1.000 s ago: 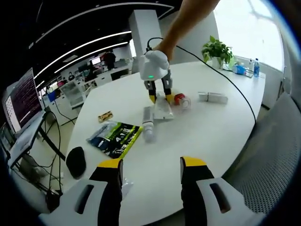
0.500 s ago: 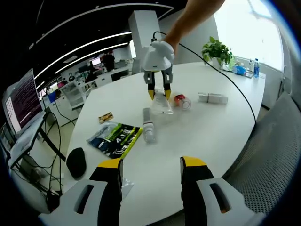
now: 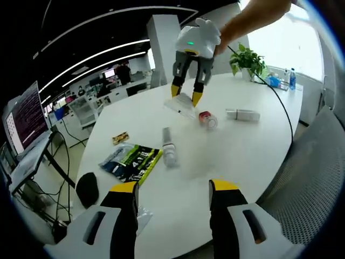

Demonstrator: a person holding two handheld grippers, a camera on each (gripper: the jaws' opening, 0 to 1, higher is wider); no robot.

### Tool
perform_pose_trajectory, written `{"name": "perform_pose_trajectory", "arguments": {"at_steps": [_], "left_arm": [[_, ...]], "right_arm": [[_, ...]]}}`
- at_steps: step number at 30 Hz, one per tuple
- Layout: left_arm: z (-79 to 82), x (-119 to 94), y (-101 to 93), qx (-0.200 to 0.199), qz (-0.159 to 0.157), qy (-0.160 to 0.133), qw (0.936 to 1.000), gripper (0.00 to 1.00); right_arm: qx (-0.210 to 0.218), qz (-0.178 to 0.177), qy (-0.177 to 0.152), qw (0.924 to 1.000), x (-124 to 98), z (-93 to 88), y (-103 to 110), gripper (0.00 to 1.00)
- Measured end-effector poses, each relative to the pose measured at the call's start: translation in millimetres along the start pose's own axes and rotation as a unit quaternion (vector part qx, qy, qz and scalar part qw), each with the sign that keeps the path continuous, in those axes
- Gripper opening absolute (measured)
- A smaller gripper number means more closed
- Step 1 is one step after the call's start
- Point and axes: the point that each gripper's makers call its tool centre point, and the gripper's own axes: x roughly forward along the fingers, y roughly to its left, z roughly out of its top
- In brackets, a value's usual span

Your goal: Arrange the skincare products in the storage area until every visible bottle or jar stands upright without overlapping.

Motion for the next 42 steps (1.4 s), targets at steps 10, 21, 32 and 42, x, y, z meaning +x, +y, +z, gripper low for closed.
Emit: {"name": "perform_pose_trajectory", "arguments": {"at_steps": [10, 21, 32, 42], "left_arm": [[2.6, -0.3, -1.4, 0.006, -0.007, -0.006, 0.9999, 0.47], [8.1, -1.5, -0.9, -0.006, -0.008, -0.024, 0.9997, 0.48], [13.2, -2.2, -5.7, -0.029, -0.023, -0.036, 0.9986, 0.50], [56.0, -20.8, -9.0, -0.179, -0.101, -0.115, 0.9719, 0.51]], "right_arm": [[0.167, -0.066, -0.061, 0.9818, -25.6, 31.4, 23.1, 0.18], [0.407, -0.120, -0.211, 0.8807, -58.0, 89.4, 38.4, 0.19], [0.558, -0.135, -0.323, 0.7519, -86.9, 108.3, 63.2, 0.19], [0.610, -0.128, -0.405, 0.6695, -116.7, 113.1, 69.1, 0.20]]}}
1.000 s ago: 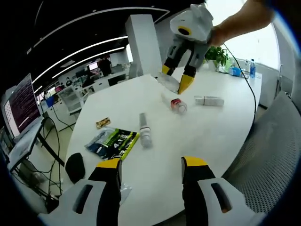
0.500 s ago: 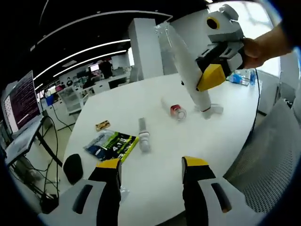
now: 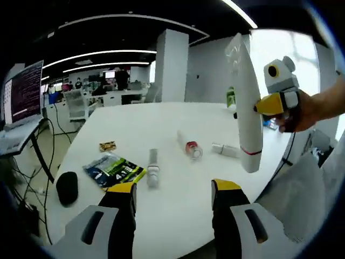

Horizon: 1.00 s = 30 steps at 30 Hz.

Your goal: Arrange the skincare products in the storage area until every visible bottle or jar stands upright without overlapping.

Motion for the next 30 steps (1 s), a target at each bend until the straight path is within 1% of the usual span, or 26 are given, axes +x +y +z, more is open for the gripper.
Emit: {"name": "perform_pose_trajectory", "arguments": {"at_steps": [1, 3, 6, 7, 8, 9, 10, 11, 12, 14, 15, 16, 17, 19, 20, 22, 23, 26, 27, 28, 29, 30], "left_arm": [[6.2, -1.9, -2.0, -0.011, -0.011, -0.011, 0.9998, 0.50], [15.1, -7.3, -7.6, -0.038, -0.035, -0.016, 0.9985, 0.47], [37.3, -13.1, -24.2, -0.058, -0.082, -0.051, 0.9936, 0.46], [48.0, -16.2, -36.8, -0.080, -0.119, -0.066, 0.9875, 0.46], [53.7, -18.0, -42.8, -0.098, -0.136, -0.071, 0.9833, 0.46], [62.7, -20.7, -53.8, -0.120, -0.169, -0.080, 0.9751, 0.44], [69.1, -22.6, -62.0, -0.136, -0.196, -0.089, 0.9672, 0.43], [72.7, -23.2, -66.9, -0.158, -0.210, -0.090, 0.9605, 0.43], [76.4, -24.5, -76.0, -0.189, -0.238, -0.087, 0.9486, 0.45], [78.7, -24.6, -88.6, -0.210, -0.272, -0.083, 0.9354, 0.48], [78.7, -25.4, -93.6, -0.217, -0.284, -0.079, 0.9307, 0.49], [80.3, -26.1, -98.4, -0.217, -0.296, -0.084, 0.9264, 0.48], [79.7, -25.1, -98.9, -0.213, -0.296, -0.085, 0.9271, 0.48], [79.4, -22.5, -101.1, -0.216, -0.301, -0.084, 0.9253, 0.46], [81.7, -21.2, -102.7, -0.226, -0.306, -0.091, 0.9204, 0.45], [85.1, -21.2, -107.4, -0.246, -0.318, -0.098, 0.9103, 0.43], [87.4, -25.1, -115.8, -0.256, -0.340, -0.099, 0.8995, 0.43], [84.3, -28.5, -126.6, -0.255, -0.359, -0.090, 0.8932, 0.38], [82.9, -31.8, -134.5, -0.257, -0.376, -0.084, 0.8863, 0.35], [81.7, -34.0, -139.6, -0.260, -0.388, -0.079, 0.8806, 0.34], [80.9, -35.6, -143.3, -0.271, -0.399, -0.074, 0.8728, 0.33], [83.0, -35.7, -142.4, -0.270, -0.399, -0.084, 0.8725, 0.32]], "right_arm": [[0.005, 0.001, -0.002, 1.0000, -1.3, 0.4, 0.0, 0.20], [0.020, 0.005, -0.008, 0.9998, -2.8, 1.6, 0.3, 0.20], [0.032, 0.017, -0.006, 0.9993, -2.2, 0.5, 3.2, 0.21], [0.037, 0.022, -0.005, 0.9990, -1.6, 0.0, 5.5, 0.21], [0.043, 0.031, -0.005, 0.9986, -0.7, 0.4, 9.8, 0.21], [0.051, 0.047, -0.003, 0.9976, 0.1, 0.4, 16.6, 0.21], [0.069, 0.066, -0.008, 0.9954, 1.4, 2.8, 24.1, 0.21], [0.072, 0.071, -0.009, 0.9948, 1.8, 3.3, 26.4, 0.21], [0.073, 0.086, -0.010, 0.9936, 2.1, 4.6, 31.4, 0.21], [0.073, 0.103, -0.003, 0.9921, 3.8, 4.6, 39.6, 0.21], [0.077, 0.114, 0.001, 0.9905, 4.5, 4.8, 44.8, 0.21], [0.078, 0.121, 0.004, 0.9895, 4.6, 4.3, 48.4, 0.21], [0.079, 0.131, 0.009, 0.9882, 4.1, 3.6, 52.5, 0.21], [0.082, 0.144, 0.014, 0.9861, 3.2, 3.4, 59.1, 0.21], [0.082, 0.155, 0.016, 0.9844, 2.0, 3.0, 62.9, 0.21], [0.086, 0.187, 0.031, 0.9782, -1.9, 0.8, 74.5, 0.21], [0.084, 0.194, 0.036, 0.9768, -2.5, 0.2, 76.9, 0.21], [0.077, 0.211, 0.055, 0.9729, -3.7, -2.1, 82.7, 0.21], [0.077, 0.225, 0.063, 0.9693, -5.8, -2.8, 87.7, 0.21], [0.075, 0.235, 0.064, 0.9670, -6.8, -2.4, 90.3, 0.21], [0.076, 0.241, 0.066, 0.9653, -7.2, -2.6, 92.3, 0.21], [0.083, 0.248, 0.071, 0.9625, -8.5, -3.5, 94.8, 0.21]]}}
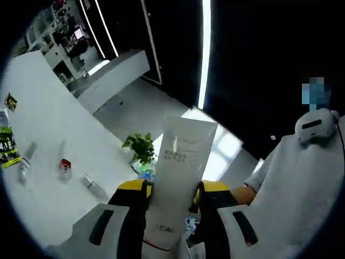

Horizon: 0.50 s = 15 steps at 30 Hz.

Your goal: Arrange the skincare products in the storage area until every visible bottle or jar stands upright without overlapping.

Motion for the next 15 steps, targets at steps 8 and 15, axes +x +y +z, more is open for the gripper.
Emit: {"name": "perform_pose_trajectory", "arguments": {"at_steps": [8, 15], "left_arm": [[-3.2, 3.6, -4.1, 0.001, -0.012, 0.000, 0.9999, 0.30], [-1.1, 1.5, 3.3, 0.011, 0.000, -0.010, 0.9999, 0.28]], "right_arm": [[0.029, 0.018, 0.006, 0.9994, -3.9, -4.5, 5.2, 0.21], [0.052, 0.008, 0.001, 0.9986, -3.2, -5.9, -1.5, 0.22]]}}
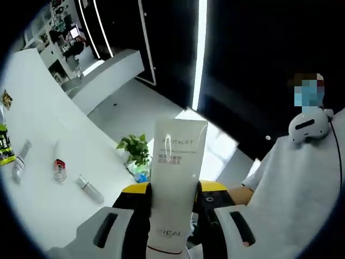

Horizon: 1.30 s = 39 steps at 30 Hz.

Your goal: Arrange the skincare products in the storage area until every visible bottle or jar stands upright without overlapping.

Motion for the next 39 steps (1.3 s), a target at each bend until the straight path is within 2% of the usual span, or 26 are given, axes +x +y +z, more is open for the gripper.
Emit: {"name": "perform_pose_trajectory", "arguments": {"at_steps": [4, 6, 9, 11, 13, 15, 16, 19, 21, 23, 24, 25, 27, 29, 30, 31, 32, 33, 34, 35, 36, 39], "left_arm": [[6.7, -2.5, 9.5, 0.005, 0.026, -0.017, 0.9995, 0.27], [9.3, -4.1, 18.1, 0.017, 0.052, -0.019, 0.9983, 0.26], [10.4, -8.4, 35.6, 0.047, 0.097, -0.009, 0.9942, 0.25], [9.1, -8.7, 43.8, 0.050, 0.118, -0.002, 0.9917, 0.25], [4.1, -8.8, 52.6, 0.072, 0.144, 0.015, 0.9868, 0.25], [1.7, -9.5, 60.2, 0.071, 0.166, 0.018, 0.9834, 0.25], [1.0, -10.3, 62.9, 0.076, 0.177, 0.019, 0.9811, 0.25], [1.0, -14.1, 73.0, 0.094, 0.218, 0.022, 0.9713, 0.25], [5.2, -16.7, 78.6, 0.098, 0.241, 0.013, 0.9656, 0.25], [14.9, -19.8, 86.7, 0.095, 0.271, -0.008, 0.9579, 0.25], [17.7, -21.4, 89.5, 0.094, 0.281, -0.012, 0.9549, 0.25], [22.9, -22.4, 91.7, 0.093, 0.294, -0.024, 0.9510, 0.25], [26.0, -20.1, 90.9, 0.090, 0.294, -0.029, 0.9509, 0.25], [26.8, -17.8, 89.1, 0.102, 0.296, -0.029, 0.9492, 0.25], [27.0, -17.8, 89.1, 0.106, 0.299, -0.030, 0.9481, 0.25], [26.9, -17.9, 89.3, 0.105, 0.299, -0.031, 0.9478, 0.25], [27.1, -18.9, 90.8, 0.100, 0.301, -0.034, 0.9479, 0.26], [27.3, -16.2, 88.0, 0.077, 0.286, -0.048, 0.9540, 0.26], [26.8, -15.7, 87.6, 0.072, 0.283, -0.050, 0.9552, 0.26], [25.0, -16.3, 90.2, 0.080, 0.292, -0.047, 0.9520, 0.26], [24.6, -16.5, 90.1, 0.084, 0.293, -0.045, 0.9514, 0.27], [23.4, -14.4, 87.9, 0.091, 0.284, -0.036, 0.9537, 0.28]], "right_arm": [[0.006, -0.020, -0.021, 0.9996, 0.6, 5.3, -10.5, 0.23], [-0.003, -0.042, -0.028, 0.9987, 0.4, 7.1, -17.9, 0.23], [-0.032, -0.105, -0.028, 0.9935, 1.6, 7.5, -36.4, 0.23], [-0.043, -0.125, -0.024, 0.9909, 3.5, 6.4, -41.4, 0.24], [-0.057, -0.169, -0.005, 0.9839, 7.1, -0.7, -55.5, 0.24], [-0.081, -0.205, 0.011, 0.9754, 8.4, -5.3, -65.4, 0.24], [-0.078, -0.211, 0.012, 0.9743, 8.6, -6.4, -66.8, 0.24], [-0.078, -0.252, 0.012, 0.9644, 10.6, -9.1, -76.9, 0.23], [-0.065, -0.279, -0.010, 0.9580, 10.7, -6.1, -83.7, 0.22], [-0.075, -0.296, 0.000, 0.9521, 11.5, -9.5, -88.7, 0.21], [-0.077, -0.314, 0.002, 0.9462, 11.3, -10.6, -93.4, 0.21], [-0.078, -0.317, -0.002, 0.9452, 13.5, -9.6, -93.6, 0.20], [-0.085, -0.338, -0.006, 0.9373, 12.9, -6.5, -97.4, 0.21], [-0.085, -0.341, -0.005, 0.9363, 14.6, -5.8, -98.1, 0.22], [-0.084, -0.354, -0.004, 0.9312, 12.7, -4.4, -102.2, 0.23], [-0.083, -0.360, -0.003, 0.9294, 11.9, -4.5, -103.8, 0.25], [-0.081, -0.361, -0.002, 0.9289, 13.3, -4.5, -105.4, 0.27], [-0.082, -0.360, 0.000, 0.9293, 15.5, -4.8, -106.0, 0.27], [-0.082, -0.360, 0.003, 0.9292, 16.0, -5.4, -105.9, 0.23], [-0.082, -0.358, 0.015, 0.9301, 17.4, -8.0, -104.2, 0.20], [-0.091, -0.371, 0.027, 0.9239, 14.7, -10.3, -106.6, 0.19], [-0.095, -0.362, 0.028, 0.9270, 8.7, -9.0, -105.6, 0.17]]}}
